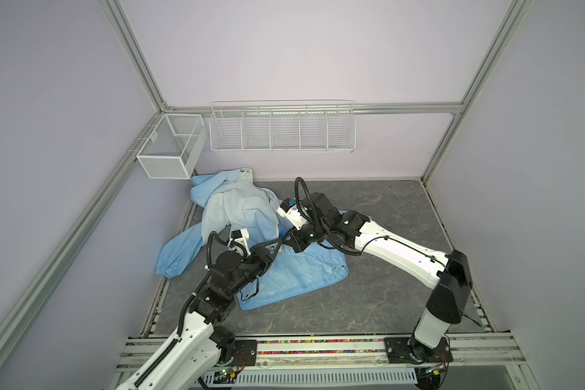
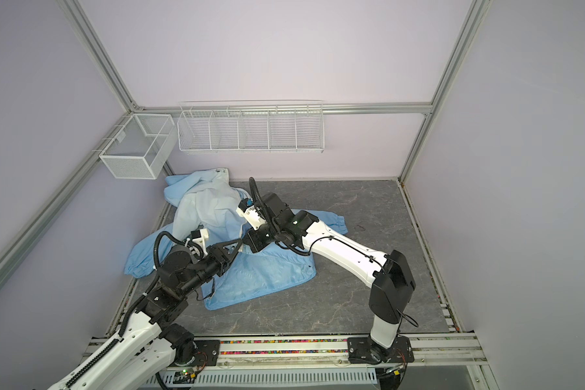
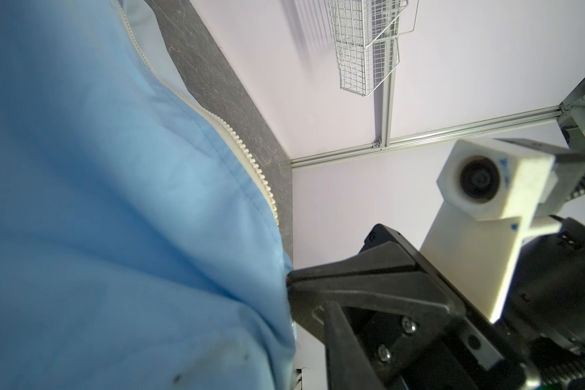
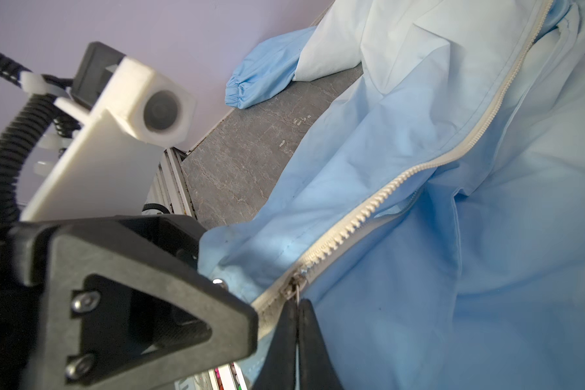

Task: Zip up the jacket

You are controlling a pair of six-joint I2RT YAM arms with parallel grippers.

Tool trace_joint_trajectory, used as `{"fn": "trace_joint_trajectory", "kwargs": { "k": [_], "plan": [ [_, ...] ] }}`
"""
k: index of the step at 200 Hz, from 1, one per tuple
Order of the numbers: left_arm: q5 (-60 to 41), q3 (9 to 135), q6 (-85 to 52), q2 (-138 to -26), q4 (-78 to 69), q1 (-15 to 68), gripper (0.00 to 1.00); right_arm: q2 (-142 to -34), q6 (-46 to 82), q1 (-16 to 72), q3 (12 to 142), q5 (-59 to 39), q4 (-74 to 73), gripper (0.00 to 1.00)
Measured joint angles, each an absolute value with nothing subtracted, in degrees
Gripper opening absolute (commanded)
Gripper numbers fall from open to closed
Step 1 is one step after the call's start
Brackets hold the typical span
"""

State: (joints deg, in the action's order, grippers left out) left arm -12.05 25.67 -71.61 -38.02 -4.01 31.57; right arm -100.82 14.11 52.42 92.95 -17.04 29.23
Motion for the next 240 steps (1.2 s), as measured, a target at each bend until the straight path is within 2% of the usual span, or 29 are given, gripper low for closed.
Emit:
{"fn": "trace_joint_trajectory", "kwargs": {
  "k": [19,45,162,240],
  "plan": [
    [-12.2,25.3,-71.7,-38.0,-4.0,31.6,0.16,-100.9,14.6,52.2,93.1,-17.0,29.2,0.07],
    [-12.3,25.1,-71.7,-38.0,-3.9,31.6,0.00,-100.9,14.8,52.1,93.1,-16.8,29.2,0.07],
    [-16.1,25.3,-71.7,-37.5,1.0,31.6,0.00,-101.0,12.6,51.4,93.2,-8.6,30.2,0.07],
    [-17.0,25.3,-71.5,-35.4,4.3,31.6,0.00,-106.5,13.7,48.7,97.3,-5.8,28.9,0.07]
  ]
}}
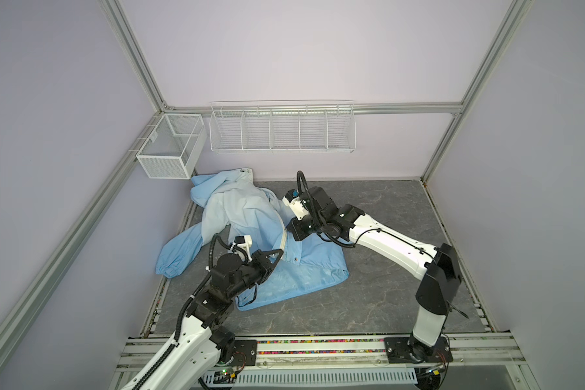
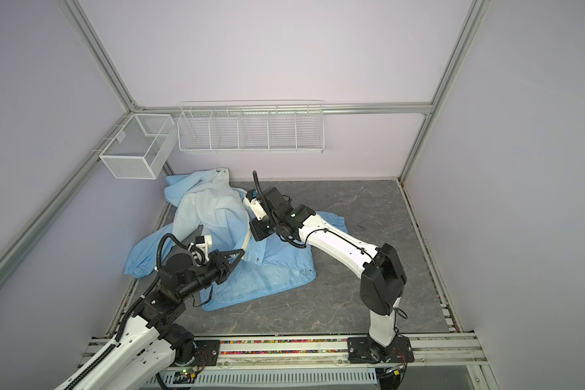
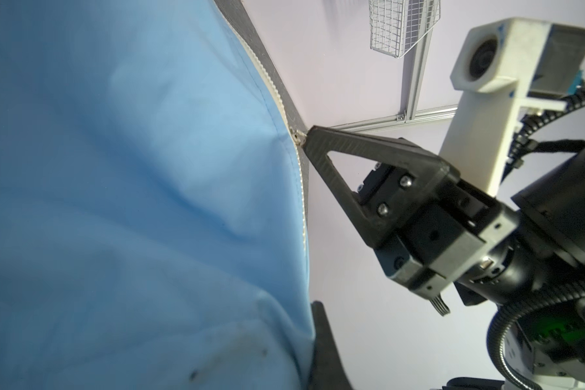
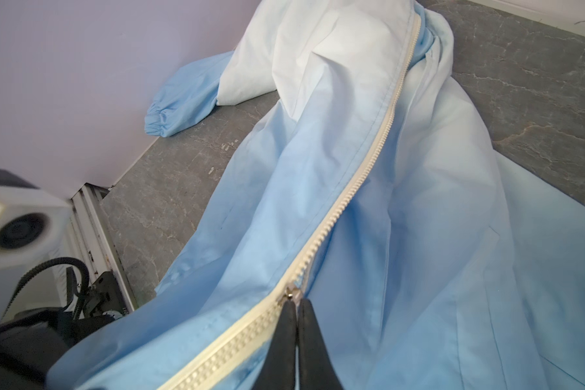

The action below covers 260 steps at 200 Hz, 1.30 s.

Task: Zip up the jacket

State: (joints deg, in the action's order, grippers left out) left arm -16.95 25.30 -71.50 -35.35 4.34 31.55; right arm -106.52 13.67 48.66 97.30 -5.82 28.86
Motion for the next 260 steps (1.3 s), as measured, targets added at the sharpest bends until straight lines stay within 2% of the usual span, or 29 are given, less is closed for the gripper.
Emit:
{"fn": "trace_joint_trajectory", "kwargs": {
  "k": [62,113,142,204,260],
  "plan": [
    [-15.6,25.2,-71.3,-34.9,5.5,31.5,0.00,-112.9,15.4,46.0,102.9,-5.6,27.8,0.07],
    [-11.9,26.2,-67.9,-37.5,7.2,31.5,0.00,-113.1,15.4,42.2,103.2,-7.7,27.4,0.07],
    [-11.4,32.2,-63.2,-46.0,7.8,31.6,0.00,-110.4,15.4,39.4,99.8,-8.0,26.4,0.07],
    [-12.1,56.8,-48.2,-67.4,9.6,32.2,0.00,-98.9,15.5,29.6,93.6,-7.1,23.1,0.07],
    [-20.3,81.9,-40.2,-91.4,10.6,33.7,0.00,-84.2,18.7,16.2,82.4,-7.1,21.5,0.07]
  ]
}}
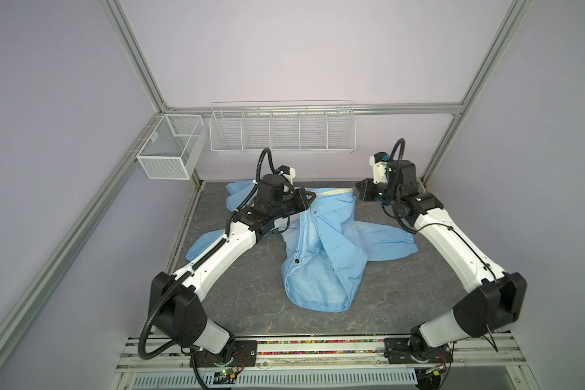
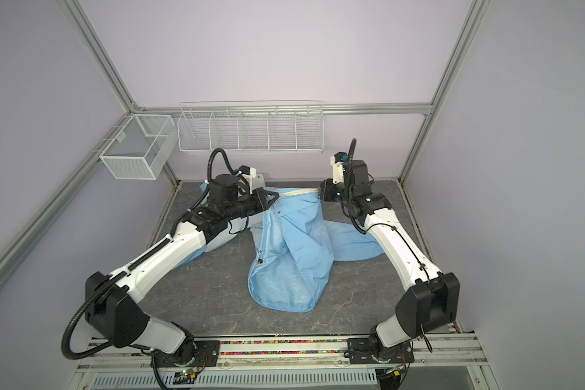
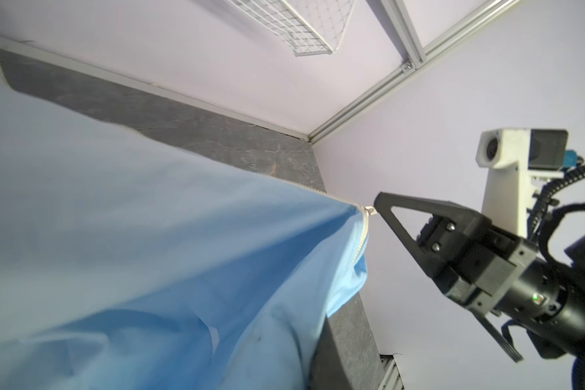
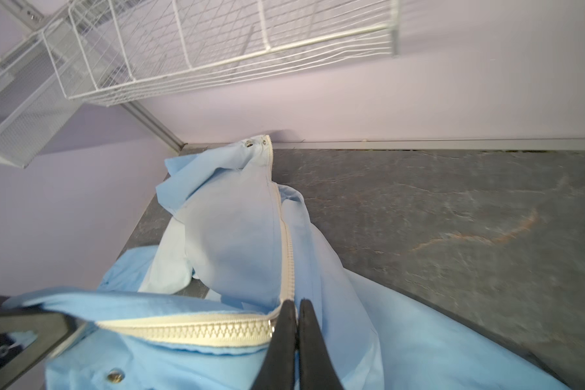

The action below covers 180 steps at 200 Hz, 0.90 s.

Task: Zip up the jacket

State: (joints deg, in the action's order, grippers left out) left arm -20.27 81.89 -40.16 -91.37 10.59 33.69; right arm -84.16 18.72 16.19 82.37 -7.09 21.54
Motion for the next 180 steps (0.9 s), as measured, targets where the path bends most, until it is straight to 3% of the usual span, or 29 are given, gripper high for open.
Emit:
{"fn": "trace_joint_trajectory", "kwargs": {
  "k": [33,62,124,180],
  "plan": [
    [-25.4,95.4,-39.4,-104.7,11.3,35.4,0.00,-76.8,19.8,10.9,77.0,-5.3,21.5,0.07],
    [-24.2,96.0,-38.2,-105.7,13.0,35.2,0.00,-77.4,19.7,10.5,75.0,-6.9,20.2,0.07],
    [-21.4,76.5,-37.4,-89.6,16.8,23.4,0.00,-94.7,19.3,19.6,80.3,-13.1,16.8,0.07],
    [-22.2,63.3,-32.8,-74.5,25.9,17.3,0.00,-99.6,19.6,28.8,81.7,-11.9,15.6,0.07]
  ]
}}
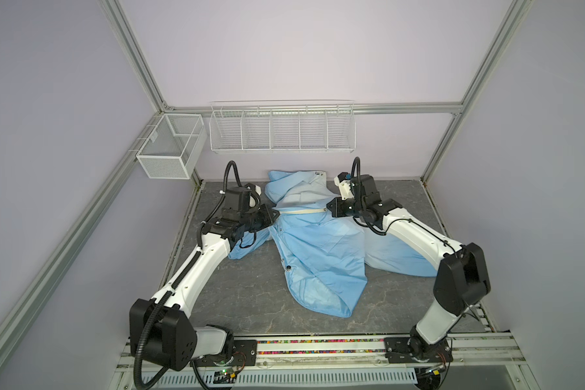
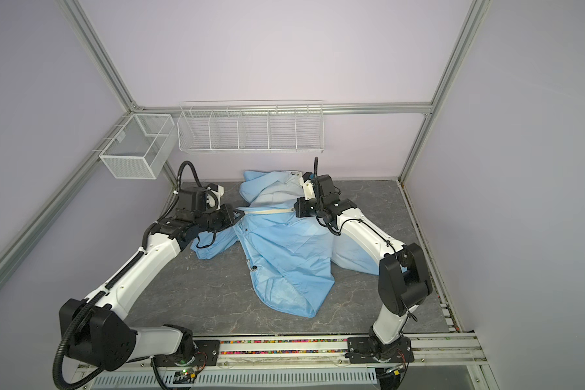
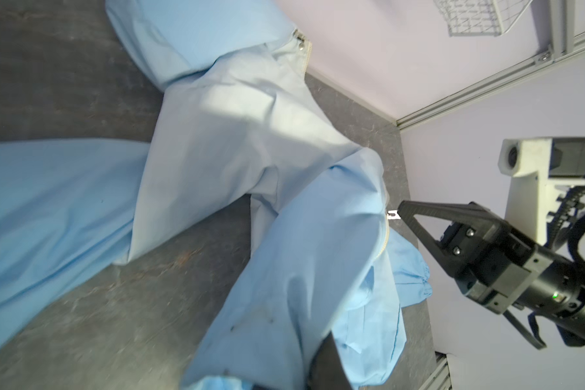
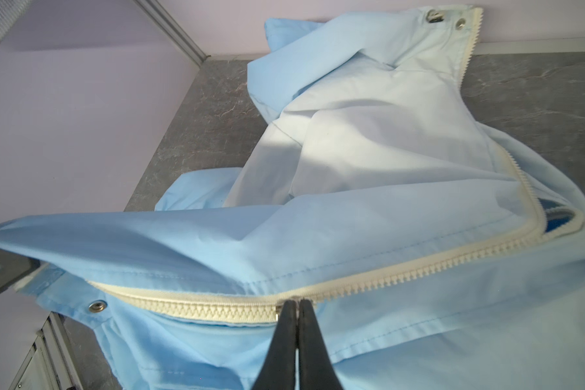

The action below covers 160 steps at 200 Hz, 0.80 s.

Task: Zip up the jacket

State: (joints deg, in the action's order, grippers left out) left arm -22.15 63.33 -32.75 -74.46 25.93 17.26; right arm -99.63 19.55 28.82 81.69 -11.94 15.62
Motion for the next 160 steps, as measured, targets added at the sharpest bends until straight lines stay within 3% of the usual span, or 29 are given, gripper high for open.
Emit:
{"fn": "trace_joint_trajectory", "kwargs": {
  "k": [90,121,160],
  "plan": [
    [-22.6,51.4,-32.2,-59.8,29.1,12.2,0.00,-107.0,17.6,32.6,91.2,-7.8,17.0,0.07],
    [-19.6,51.4,-32.2,-56.9,32.5,9.1,0.00,-109.9,17.0,27.7,93.1,0.6,17.5,0.07],
    [-18.2,51.4,-31.8,-56.6,33.9,8.9,0.00,-111.1,16.7,25.8,93.1,1.7,18.4,0.07]
  ]
}}
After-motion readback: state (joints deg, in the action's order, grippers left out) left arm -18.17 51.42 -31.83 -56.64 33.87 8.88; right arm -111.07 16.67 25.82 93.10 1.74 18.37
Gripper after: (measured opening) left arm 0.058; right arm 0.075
